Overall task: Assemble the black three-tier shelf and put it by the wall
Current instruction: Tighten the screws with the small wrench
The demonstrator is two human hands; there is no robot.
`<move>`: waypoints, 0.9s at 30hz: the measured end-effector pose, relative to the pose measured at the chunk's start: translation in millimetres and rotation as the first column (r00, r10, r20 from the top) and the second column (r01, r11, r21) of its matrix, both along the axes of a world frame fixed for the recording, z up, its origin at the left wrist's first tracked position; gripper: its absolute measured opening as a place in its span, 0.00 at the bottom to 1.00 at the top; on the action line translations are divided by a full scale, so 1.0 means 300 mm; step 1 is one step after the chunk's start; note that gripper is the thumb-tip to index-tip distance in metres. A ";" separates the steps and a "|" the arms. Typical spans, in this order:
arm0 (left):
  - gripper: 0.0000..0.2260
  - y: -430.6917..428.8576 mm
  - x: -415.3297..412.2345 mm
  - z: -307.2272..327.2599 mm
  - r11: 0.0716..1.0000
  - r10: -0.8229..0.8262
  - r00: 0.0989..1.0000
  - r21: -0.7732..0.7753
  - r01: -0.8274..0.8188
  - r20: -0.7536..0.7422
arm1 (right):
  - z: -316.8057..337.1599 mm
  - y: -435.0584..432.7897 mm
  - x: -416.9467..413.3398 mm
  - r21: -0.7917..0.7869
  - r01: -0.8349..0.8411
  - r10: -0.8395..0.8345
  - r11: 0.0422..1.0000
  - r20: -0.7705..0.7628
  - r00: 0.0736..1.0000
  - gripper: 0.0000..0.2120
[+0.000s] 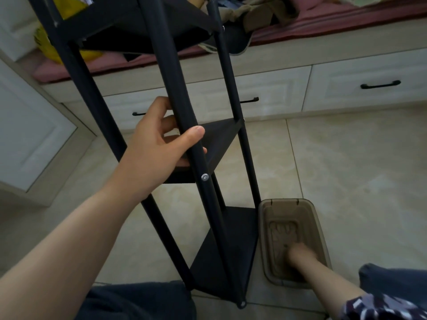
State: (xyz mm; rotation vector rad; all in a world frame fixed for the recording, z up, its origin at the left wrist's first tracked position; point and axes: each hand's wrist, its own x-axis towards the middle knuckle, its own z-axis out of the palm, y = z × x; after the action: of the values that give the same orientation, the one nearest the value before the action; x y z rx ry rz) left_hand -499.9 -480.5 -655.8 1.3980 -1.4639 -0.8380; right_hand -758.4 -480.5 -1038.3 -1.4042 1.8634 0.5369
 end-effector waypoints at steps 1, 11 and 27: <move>0.14 0.000 0.000 0.001 1.000 0.006 1.000 0.001 -0.006 -0.004 | 0.001 0.003 0.003 0.000 -0.020 0.020 1.000 -0.020 1.000 0.19; 0.12 0.000 0.005 0.010 1.000 0.009 1.000 0.015 -0.009 0.001 | -0.026 -0.006 0.001 -0.059 0.033 -0.036 0.998 -0.049 0.998 0.18; 0.15 -0.006 0.023 0.004 1.000 -0.023 1.000 0.015 0.023 0.008 | -0.051 0.002 -0.001 -0.057 0.012 -0.010 0.998 0.043 0.999 0.19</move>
State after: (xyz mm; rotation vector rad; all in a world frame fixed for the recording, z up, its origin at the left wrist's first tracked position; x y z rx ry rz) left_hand -493.1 -482.3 -654.5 1.4001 -1.4849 -0.8604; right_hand -758.8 -479.9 -1053.5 -1.4312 1.8644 0.4474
